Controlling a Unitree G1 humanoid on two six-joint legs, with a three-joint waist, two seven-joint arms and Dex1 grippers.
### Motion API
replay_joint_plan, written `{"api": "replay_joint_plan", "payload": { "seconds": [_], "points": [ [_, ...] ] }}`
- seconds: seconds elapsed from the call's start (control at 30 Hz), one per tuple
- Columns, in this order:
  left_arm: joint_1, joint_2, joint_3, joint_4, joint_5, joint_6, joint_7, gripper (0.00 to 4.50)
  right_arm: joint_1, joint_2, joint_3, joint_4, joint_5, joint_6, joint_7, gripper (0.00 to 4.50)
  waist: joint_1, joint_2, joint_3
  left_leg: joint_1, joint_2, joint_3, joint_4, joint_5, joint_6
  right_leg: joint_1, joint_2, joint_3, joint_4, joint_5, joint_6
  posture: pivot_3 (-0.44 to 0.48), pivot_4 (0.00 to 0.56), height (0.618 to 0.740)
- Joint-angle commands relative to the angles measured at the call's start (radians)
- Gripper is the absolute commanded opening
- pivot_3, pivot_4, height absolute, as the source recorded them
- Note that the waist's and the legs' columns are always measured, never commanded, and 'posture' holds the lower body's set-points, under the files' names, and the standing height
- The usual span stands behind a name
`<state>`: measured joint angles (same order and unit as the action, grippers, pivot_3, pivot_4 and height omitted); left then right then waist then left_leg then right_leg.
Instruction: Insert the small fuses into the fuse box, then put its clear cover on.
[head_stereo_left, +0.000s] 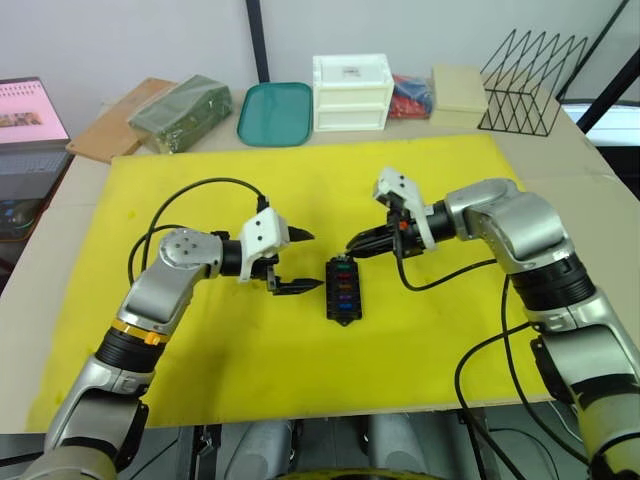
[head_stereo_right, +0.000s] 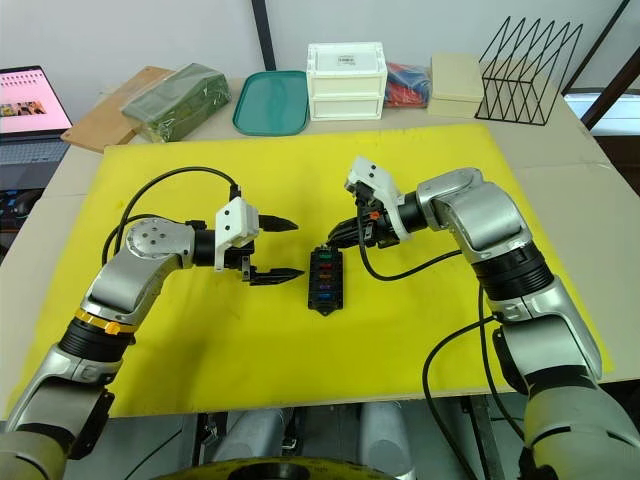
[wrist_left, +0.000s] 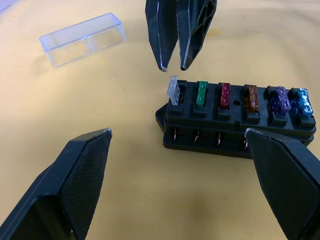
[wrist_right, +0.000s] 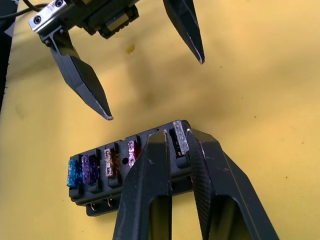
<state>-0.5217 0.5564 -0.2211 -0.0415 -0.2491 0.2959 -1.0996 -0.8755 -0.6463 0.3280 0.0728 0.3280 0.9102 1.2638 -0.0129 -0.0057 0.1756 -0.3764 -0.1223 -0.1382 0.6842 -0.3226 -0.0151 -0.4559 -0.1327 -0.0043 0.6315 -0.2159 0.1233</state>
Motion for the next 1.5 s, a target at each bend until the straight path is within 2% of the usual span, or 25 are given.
{"api": "replay_joint_plan", "payload": {
  "seconds": [0.03, 0.73, 0.83, 0.97, 1.17, 1.33, 1.5],
  "points": [
    [-0.001, 0.003, 0.008, -0.037, -0.001, -0.009, 0.003, 4.5, -0.029, 0.008, 0.001, 0.003, -0.002, -0.022, 0.004, 0.69, 0.0, 0.0, 0.0, 0.0, 0.0, 0.0, 0.0, 0.0, 0.0, 0.0, 0.0, 0.0, 0.0, 0.0, 0.0, 0.0, 0.15, 0.74],
    [0.001, -0.004, 0.007, -0.035, -0.001, -0.012, 0.013, 4.5, -0.041, 0.014, 0.033, 0.045, -0.014, -0.052, 0.007, 0.69, 0.0, 0.0, 0.0, 0.0, 0.0, 0.0, 0.0, 0.0, 0.0, 0.0, 0.0, 0.0, 0.0, 0.0, 0.0, 0.0, 0.15, 0.74],
    [0.001, -0.004, 0.007, -0.035, -0.001, -0.012, 0.014, 4.5, -0.044, 0.014, 0.031, 0.043, -0.01, -0.047, 0.007, 0.04, 0.0, 0.0, 0.0, 0.0, 0.0, 0.0, 0.0, 0.0, 0.0, 0.0, 0.0, 0.0, 0.0, 0.0, 0.0, 0.0, 0.15, 0.74],
    [0.0, -0.004, 0.008, -0.036, -0.002, -0.011, 0.014, 4.5, -0.047, 0.013, 0.031, 0.039, -0.008, -0.042, 0.007, 0.01, 0.0, 0.0, 0.0, 0.0, 0.0, 0.0, 0.0, 0.0, 0.0, 0.0, 0.0, 0.0, 0.0, 0.0, 0.0, 0.0, 0.15, 0.74],
    [0.0, -0.004, 0.008, -0.033, -0.001, -0.013, 0.015, 4.5, -0.055, -0.011, 0.045, -0.048, 0.001, -0.006, 0.018, 0.01, 0.0, 0.0, 0.0, 0.0, 0.0, 0.0, 0.0, 0.0, 0.0, 0.0, 0.0, 0.0, 0.0, 0.0, 0.0, 0.0, 0.15, 0.74],
    [0.0, -0.007, 0.007, -0.033, 0.0, -0.013, 0.015, 4.5, -0.07, -0.052, 0.135, -0.129, -0.104, -0.101, 0.011, 0.01, 0.0, 0.0, 0.0, 0.0, 0.0, 0.0, 0.0, 0.0, 0.0, 0.0, 0.0, 0.0, 0.0, 0.0, 0.0, 0.0, 0.15, 0.74],
    [0.002, -0.008, 0.006, -0.036, 0.0, -0.012, 0.016, 4.5, -0.089, -0.047, 0.128, -0.154, -0.113, -0.082, 0.003, 0.01, 0.001, 0.0, 0.0, 0.0, 0.0, 0.0, 0.0, 0.0, 0.0, 0.0, 0.0, 0.0, 0.0, 0.0, 0.0, 0.0, 0.15, 0.74]
  ]
}}
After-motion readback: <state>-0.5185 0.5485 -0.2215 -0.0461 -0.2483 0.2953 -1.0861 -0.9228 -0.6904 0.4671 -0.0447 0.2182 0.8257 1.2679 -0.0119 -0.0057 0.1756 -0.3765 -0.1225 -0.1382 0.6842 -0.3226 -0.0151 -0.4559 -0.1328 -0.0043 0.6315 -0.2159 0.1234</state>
